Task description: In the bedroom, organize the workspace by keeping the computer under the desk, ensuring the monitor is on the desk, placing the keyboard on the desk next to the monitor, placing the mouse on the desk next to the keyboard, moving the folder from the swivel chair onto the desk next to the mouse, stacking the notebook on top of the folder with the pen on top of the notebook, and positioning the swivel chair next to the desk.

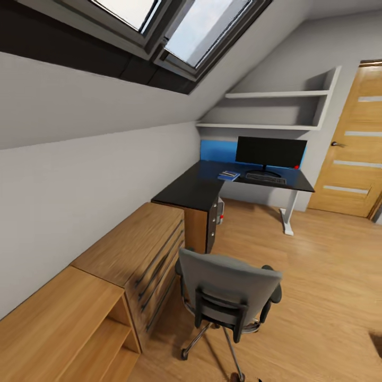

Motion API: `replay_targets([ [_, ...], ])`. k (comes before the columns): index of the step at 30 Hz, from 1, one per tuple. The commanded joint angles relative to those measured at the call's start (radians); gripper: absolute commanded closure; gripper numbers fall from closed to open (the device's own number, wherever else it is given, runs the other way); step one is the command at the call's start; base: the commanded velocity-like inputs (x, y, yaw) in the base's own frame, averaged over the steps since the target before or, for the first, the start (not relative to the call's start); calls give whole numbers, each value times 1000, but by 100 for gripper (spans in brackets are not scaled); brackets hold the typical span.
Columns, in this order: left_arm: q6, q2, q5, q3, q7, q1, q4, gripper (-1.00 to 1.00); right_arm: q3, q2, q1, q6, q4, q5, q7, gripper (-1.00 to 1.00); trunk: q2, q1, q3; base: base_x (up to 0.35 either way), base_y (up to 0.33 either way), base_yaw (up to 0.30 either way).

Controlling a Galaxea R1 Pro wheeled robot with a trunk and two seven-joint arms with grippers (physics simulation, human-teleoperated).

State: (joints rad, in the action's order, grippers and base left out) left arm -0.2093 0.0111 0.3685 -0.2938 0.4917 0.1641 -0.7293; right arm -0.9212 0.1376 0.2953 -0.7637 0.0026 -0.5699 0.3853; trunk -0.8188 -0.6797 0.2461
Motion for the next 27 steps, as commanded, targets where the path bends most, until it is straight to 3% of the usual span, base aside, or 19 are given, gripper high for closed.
replay_targets([
  [1,-5,1,10,-5,5,0,-2,-100,-8,1,1,0,0,-2,7,-100,-1,0,1,0,0,-299],
  [27,-5,1,10,-5,5,0,-2,-100,-7,1,1,0,0,-2,7,-100,-1,0,9,0,0,-289],
])
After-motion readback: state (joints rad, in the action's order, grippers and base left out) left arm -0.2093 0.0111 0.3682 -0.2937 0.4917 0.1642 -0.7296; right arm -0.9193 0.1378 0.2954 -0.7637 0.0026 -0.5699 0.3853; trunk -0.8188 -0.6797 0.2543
